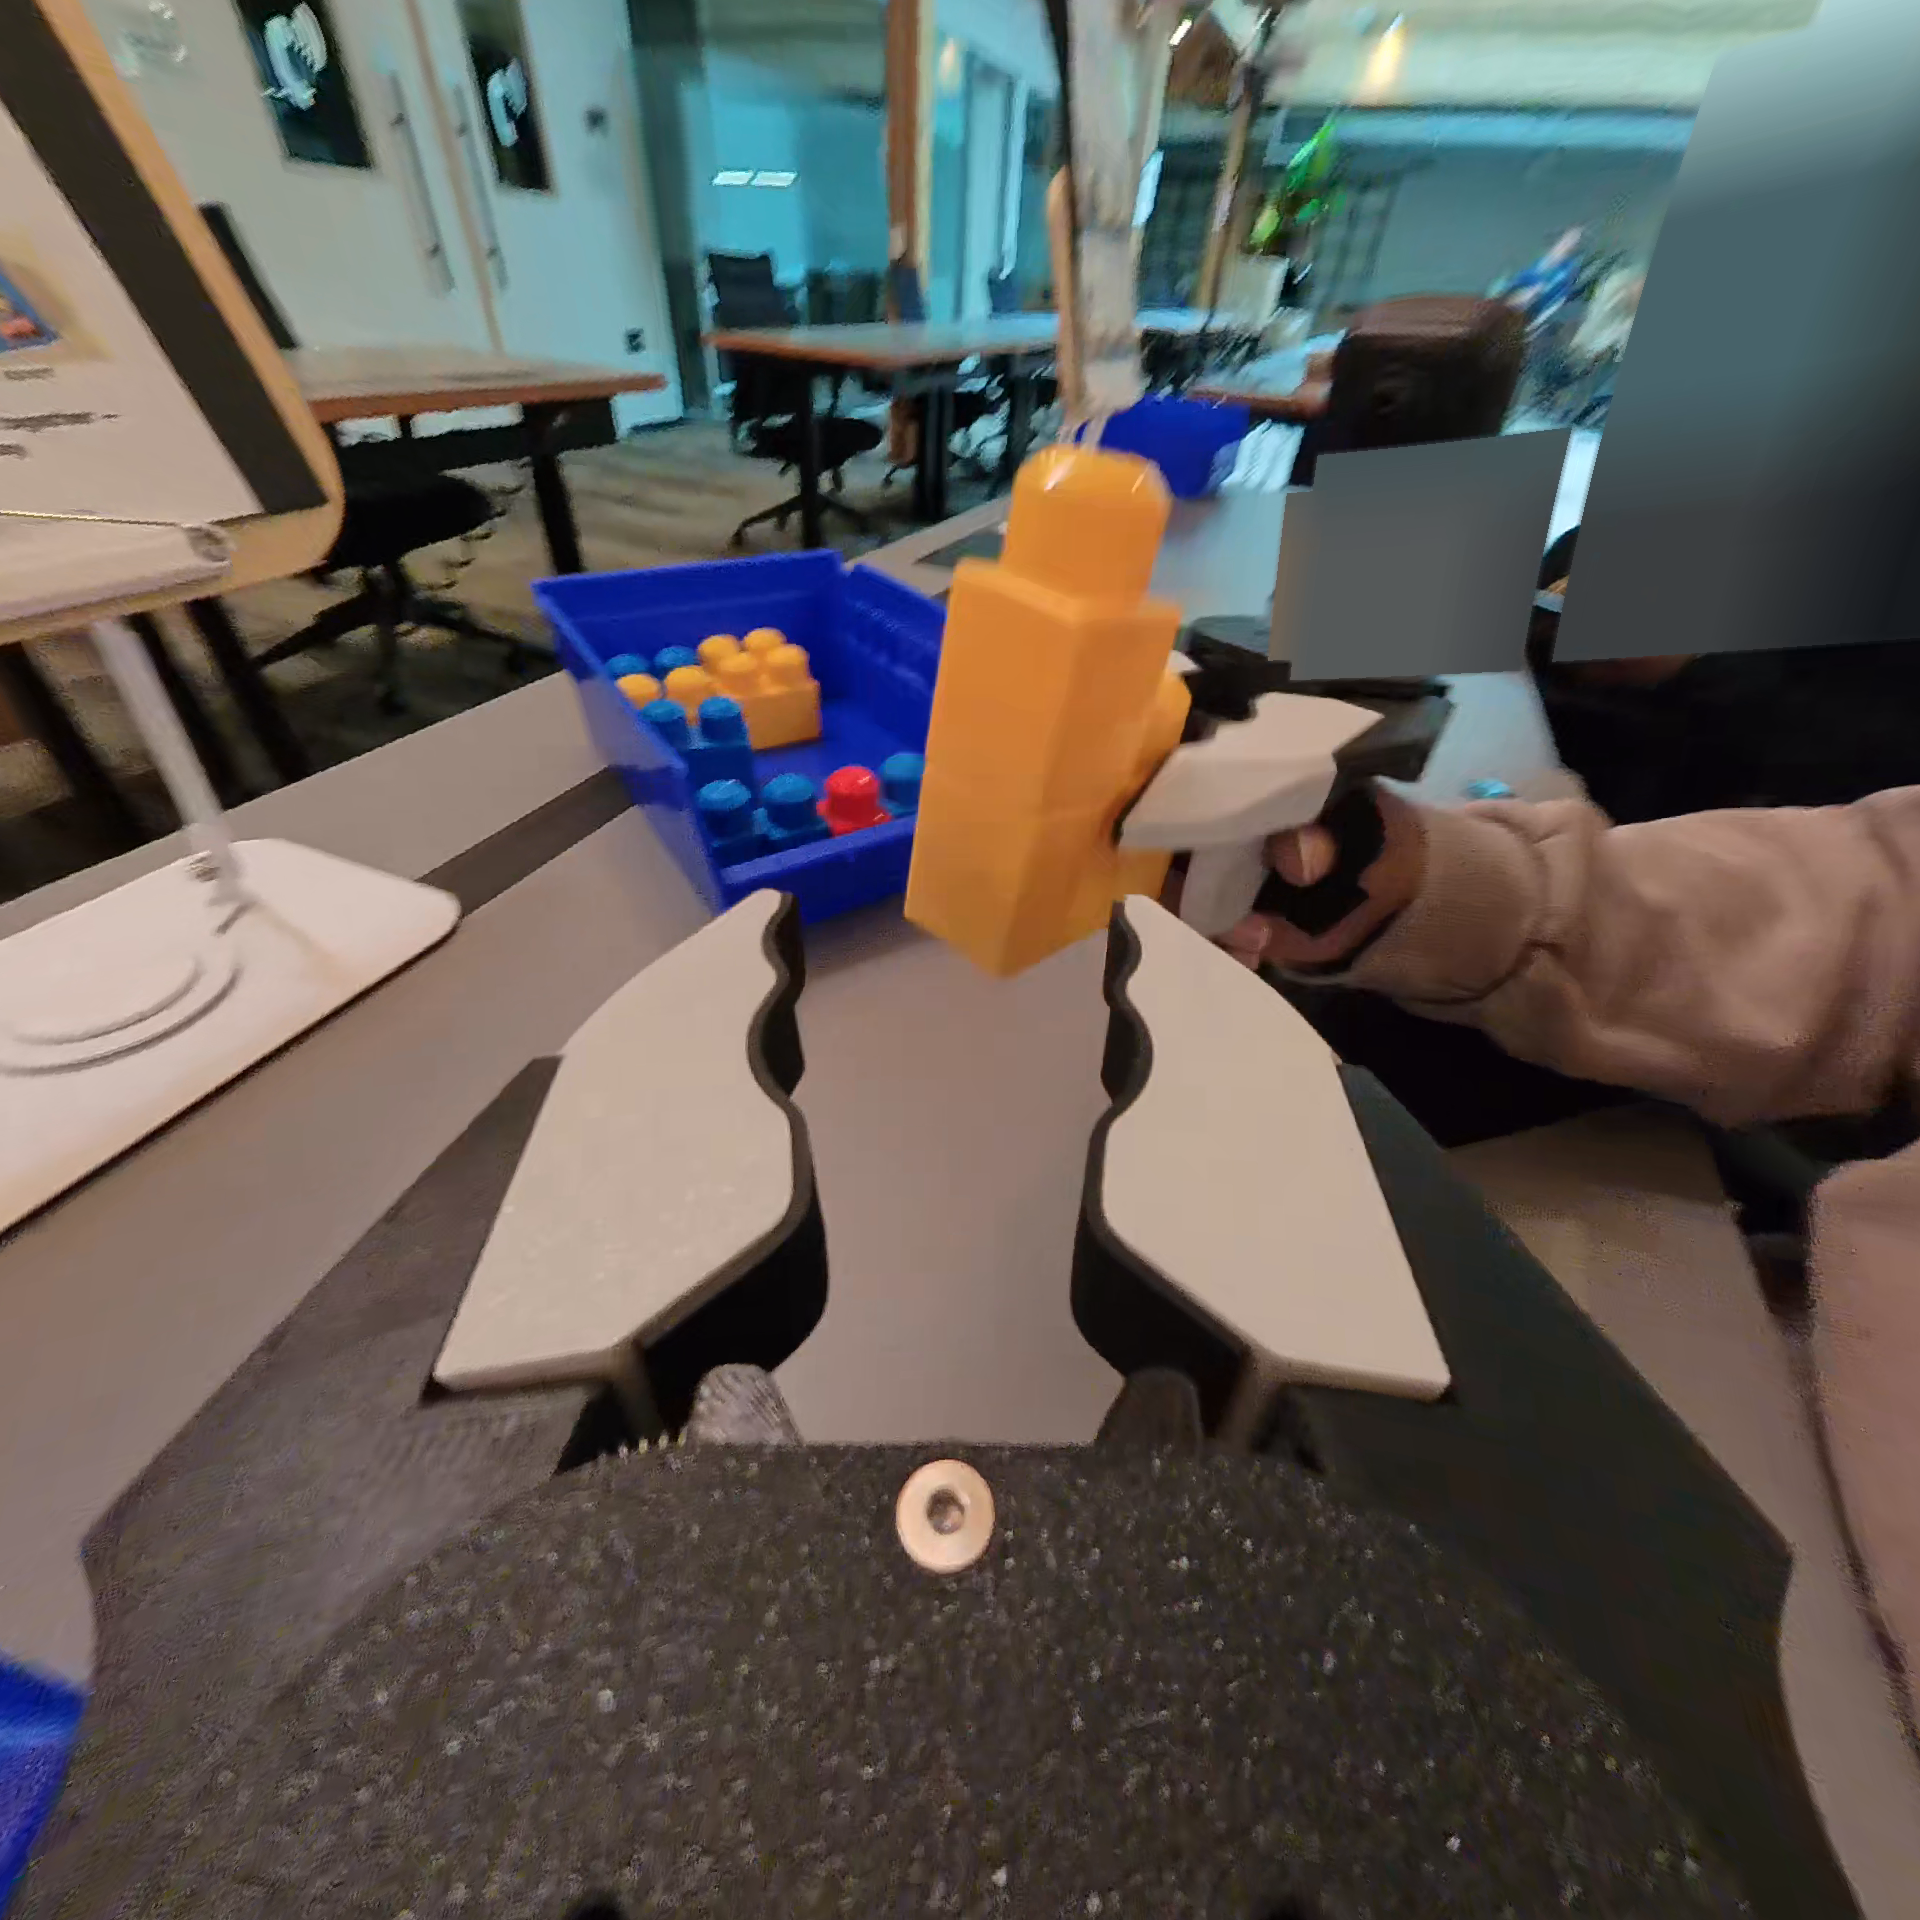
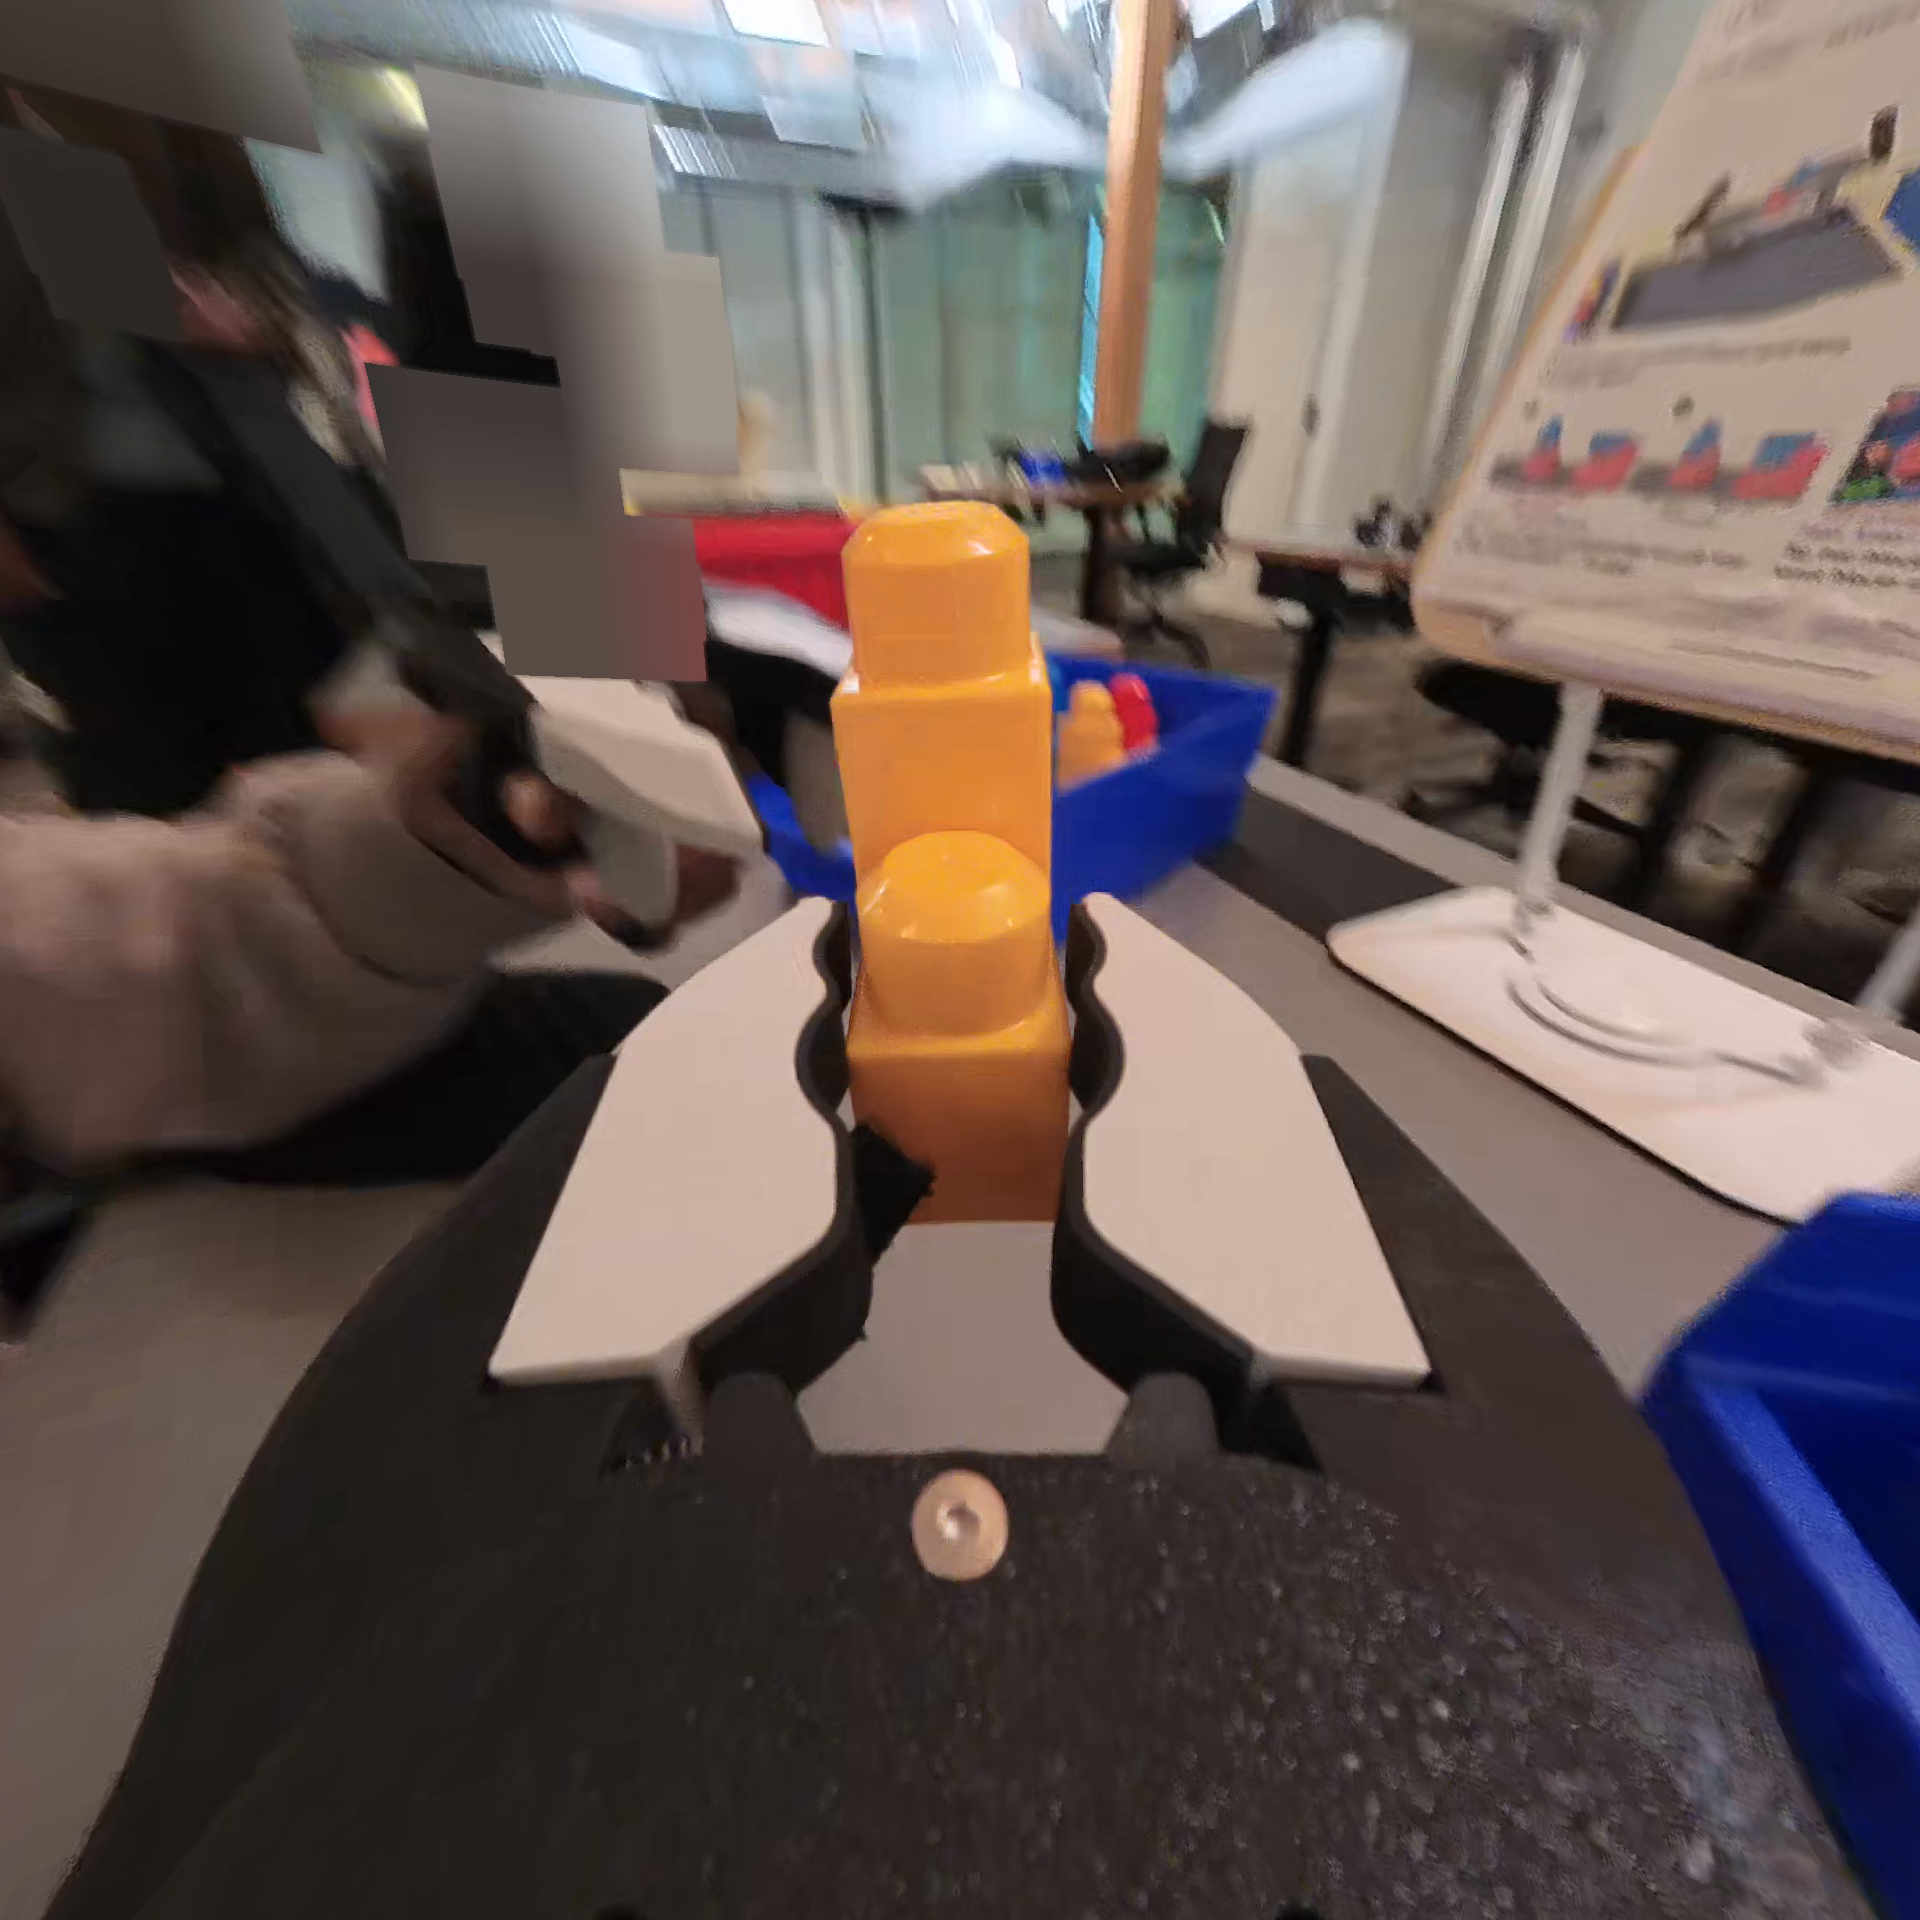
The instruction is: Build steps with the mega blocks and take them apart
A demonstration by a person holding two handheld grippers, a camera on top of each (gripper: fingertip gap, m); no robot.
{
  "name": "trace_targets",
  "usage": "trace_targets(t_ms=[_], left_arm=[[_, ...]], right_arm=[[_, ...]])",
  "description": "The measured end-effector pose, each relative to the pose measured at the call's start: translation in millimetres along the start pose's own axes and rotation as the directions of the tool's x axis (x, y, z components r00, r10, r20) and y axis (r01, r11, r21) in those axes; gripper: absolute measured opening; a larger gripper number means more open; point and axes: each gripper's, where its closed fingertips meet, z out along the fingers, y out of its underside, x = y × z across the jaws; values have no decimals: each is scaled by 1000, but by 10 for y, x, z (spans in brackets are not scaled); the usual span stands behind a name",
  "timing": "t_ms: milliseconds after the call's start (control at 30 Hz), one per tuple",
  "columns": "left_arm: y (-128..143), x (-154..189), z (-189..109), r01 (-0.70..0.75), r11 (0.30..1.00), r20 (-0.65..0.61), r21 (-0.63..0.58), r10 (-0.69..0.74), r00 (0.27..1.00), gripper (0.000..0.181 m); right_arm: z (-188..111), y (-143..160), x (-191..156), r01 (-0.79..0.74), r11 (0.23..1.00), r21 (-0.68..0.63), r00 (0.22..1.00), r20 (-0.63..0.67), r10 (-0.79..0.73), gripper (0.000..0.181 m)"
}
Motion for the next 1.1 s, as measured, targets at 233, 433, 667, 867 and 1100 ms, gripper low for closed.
trace_targets(t_ms=[233, 433, 667, 867, 1100], left_arm=[[-111, 306, 9, 82, 987, -218, 136, -51, 975, 49], [51, 516, 108, 75, 996, -300, 58, -54, 952, 37], [184, 499, 122, -28, 999, -269, -35, 17, 963, 37], [640, 525, 161, -243, 932, -267, -269, 170, 949, 37], [695, 596, 170, -255, 939, -297, -231, 182, 937, 37]], right_arm=[[-86, -228, -305, -204, 963, 178, 946, 288, 147, 39], [-68, -264, -437, -313, 927, 207, 897, 385, 217, 39], [-79, -48, -438, -160, 986, 52, 926, 355, 132, 38], [-145, 125, -475, 130, 977, -170, 934, 352, -63, 47], [-158, 288, -567, 136, 969, -207, 920, 389, -46, 35]])
